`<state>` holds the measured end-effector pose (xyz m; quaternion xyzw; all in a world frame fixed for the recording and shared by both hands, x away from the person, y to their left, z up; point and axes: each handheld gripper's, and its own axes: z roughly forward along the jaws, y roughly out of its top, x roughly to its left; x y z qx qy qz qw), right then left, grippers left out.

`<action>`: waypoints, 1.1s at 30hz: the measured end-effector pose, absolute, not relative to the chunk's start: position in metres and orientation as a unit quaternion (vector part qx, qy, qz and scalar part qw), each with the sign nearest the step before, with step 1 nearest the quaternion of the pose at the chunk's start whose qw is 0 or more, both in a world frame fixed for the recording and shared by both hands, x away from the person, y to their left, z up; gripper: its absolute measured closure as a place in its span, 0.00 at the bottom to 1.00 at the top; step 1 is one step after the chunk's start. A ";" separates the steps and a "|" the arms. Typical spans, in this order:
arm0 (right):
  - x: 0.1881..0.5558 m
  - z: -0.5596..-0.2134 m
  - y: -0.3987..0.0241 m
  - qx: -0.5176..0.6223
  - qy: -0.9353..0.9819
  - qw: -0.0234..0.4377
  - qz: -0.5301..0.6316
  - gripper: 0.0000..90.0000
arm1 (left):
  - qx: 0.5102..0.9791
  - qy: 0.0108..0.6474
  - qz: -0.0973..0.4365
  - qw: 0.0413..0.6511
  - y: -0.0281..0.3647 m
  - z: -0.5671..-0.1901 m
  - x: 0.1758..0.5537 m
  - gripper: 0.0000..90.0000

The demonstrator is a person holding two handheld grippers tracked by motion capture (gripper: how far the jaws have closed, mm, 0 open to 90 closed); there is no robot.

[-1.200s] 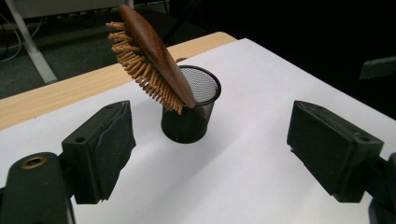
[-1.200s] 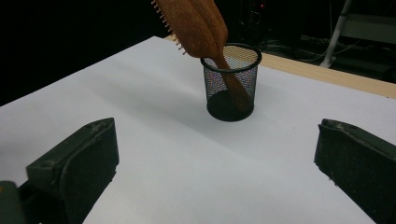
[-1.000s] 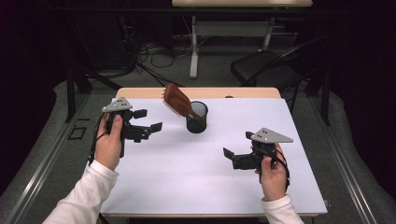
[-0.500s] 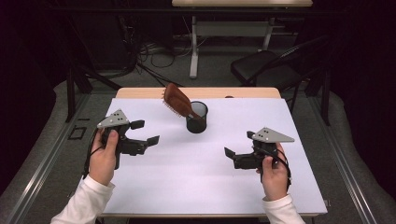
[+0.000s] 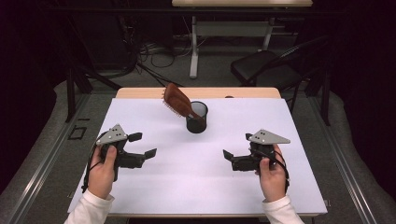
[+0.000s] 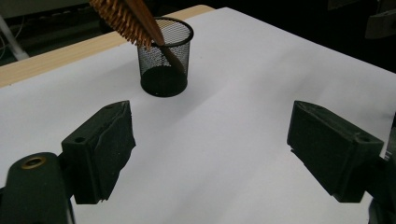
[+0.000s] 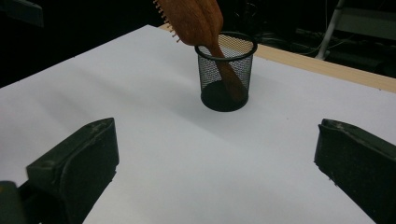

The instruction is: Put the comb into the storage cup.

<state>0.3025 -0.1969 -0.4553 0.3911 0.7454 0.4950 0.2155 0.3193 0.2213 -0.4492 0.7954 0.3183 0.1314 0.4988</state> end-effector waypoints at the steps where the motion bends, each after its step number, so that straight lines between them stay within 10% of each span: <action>1: 0.302 -0.457 -0.198 0.392 0.746 0.217 0.493 0.00 | 0.795 0.320 0.130 0.499 0.222 -0.452 0.318 0.16; 33: 0.277 -0.489 -0.232 0.415 0.739 0.248 0.470 0.00 | 0.775 0.345 0.142 0.511 0.249 -0.498 0.304 0.16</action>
